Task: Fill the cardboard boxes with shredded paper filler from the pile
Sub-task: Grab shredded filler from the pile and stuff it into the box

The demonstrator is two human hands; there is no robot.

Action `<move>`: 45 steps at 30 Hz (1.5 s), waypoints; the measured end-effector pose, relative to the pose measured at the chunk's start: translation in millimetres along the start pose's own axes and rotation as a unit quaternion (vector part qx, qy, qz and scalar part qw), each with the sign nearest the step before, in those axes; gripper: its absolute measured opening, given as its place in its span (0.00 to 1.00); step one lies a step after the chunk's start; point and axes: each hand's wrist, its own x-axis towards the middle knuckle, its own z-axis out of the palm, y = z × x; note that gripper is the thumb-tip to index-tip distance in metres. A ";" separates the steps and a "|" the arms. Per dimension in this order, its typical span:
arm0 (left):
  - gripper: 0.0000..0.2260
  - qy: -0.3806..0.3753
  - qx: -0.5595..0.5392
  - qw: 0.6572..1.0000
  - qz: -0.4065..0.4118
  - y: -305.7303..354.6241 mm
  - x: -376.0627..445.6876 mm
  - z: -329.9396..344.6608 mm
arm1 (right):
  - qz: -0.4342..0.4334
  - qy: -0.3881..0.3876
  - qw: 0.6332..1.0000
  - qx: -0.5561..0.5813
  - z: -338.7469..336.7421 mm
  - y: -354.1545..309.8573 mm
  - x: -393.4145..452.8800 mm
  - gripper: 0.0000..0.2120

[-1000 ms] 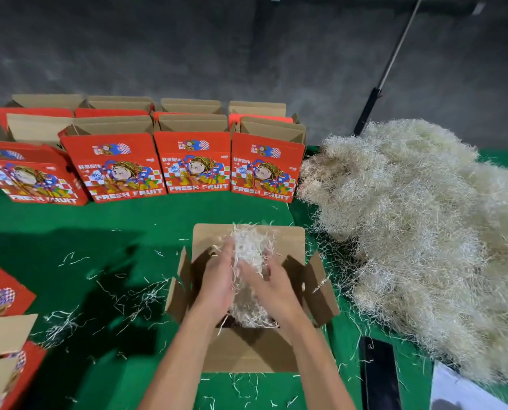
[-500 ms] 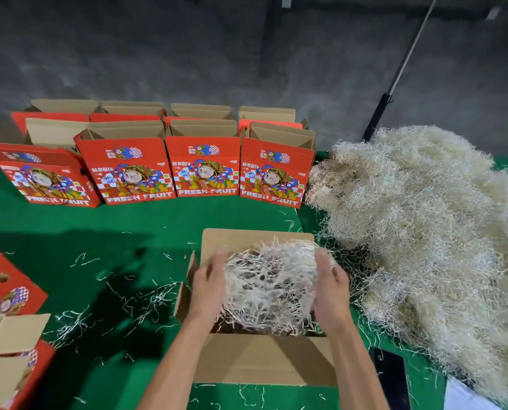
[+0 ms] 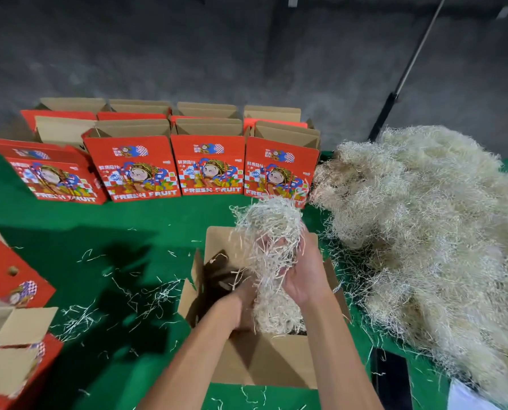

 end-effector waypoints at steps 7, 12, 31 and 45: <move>0.17 -0.006 -0.191 0.975 0.113 12.0 -16.9 -16.2 | -0.043 0.195 0.923 -0.330 -47.8 33.9 -11.0 0.29; 0.19 0.063 -0.121 0.983 0.122 10.1 -3.7 -8.4 | 0.000 0.186 0.928 -0.324 -47.3 73.7 -18.5 0.12; 0.23 0.137 -0.024 0.975 0.176 11.1 -13.3 2.8 | 0.024 0.161 0.888 -0.431 -37.2 68.6 -11.4 0.42; 0.12 0.303 -0.106 0.923 0.211 1.5 -3.1 -16.3 | -0.086 0.283 0.880 -0.371 -67.4 50.8 -13.3 0.29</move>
